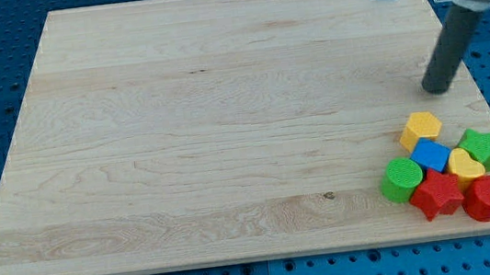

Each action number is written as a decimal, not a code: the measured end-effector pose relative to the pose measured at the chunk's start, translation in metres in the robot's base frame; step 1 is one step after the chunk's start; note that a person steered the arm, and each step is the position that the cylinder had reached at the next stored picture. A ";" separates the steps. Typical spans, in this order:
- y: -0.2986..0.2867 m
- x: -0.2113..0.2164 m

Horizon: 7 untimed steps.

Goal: Move your arm to the bottom right corner of the board

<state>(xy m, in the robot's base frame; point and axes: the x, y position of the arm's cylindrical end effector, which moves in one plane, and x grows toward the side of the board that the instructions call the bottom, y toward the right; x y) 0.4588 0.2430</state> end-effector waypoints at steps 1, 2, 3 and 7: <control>0.008 0.044; 0.038 0.056; 0.082 0.065; 0.069 0.156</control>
<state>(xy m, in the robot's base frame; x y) 0.6151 0.3125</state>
